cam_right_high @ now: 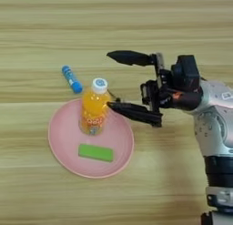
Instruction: Move the objects on the table
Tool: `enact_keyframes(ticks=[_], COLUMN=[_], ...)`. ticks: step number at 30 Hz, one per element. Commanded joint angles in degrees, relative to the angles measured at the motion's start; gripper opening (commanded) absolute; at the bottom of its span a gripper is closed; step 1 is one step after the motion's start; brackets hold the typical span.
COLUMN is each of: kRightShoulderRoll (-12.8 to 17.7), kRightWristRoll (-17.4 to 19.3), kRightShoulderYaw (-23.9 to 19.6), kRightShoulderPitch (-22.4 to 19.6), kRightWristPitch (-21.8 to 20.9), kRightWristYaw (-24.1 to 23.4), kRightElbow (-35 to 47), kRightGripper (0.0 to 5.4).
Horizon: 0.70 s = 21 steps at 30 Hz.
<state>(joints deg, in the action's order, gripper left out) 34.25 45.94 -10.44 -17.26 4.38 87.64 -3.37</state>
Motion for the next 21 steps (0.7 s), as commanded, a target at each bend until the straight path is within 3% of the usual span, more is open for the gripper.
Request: enact_keyframes(ticks=[1, 13, 21], kRightShoulderRoll=[0.5, 0.1, -1.1], kRightWristRoll=[-1.8, -10.3, -16.5], kRightShoulderYaw=[-2.1, 0.5, 2.1], kRightShoulderPitch=[-5.0, -4.4, -5.9], kRightWristPitch=[-0.9, -6.4, -9.4], kRightWristYaw=[-4.3, -1.4, -4.2], kRightElbow=[0.5, -3.9, -8.2], kRightGripper=[5.38, 5.38, 5.38])
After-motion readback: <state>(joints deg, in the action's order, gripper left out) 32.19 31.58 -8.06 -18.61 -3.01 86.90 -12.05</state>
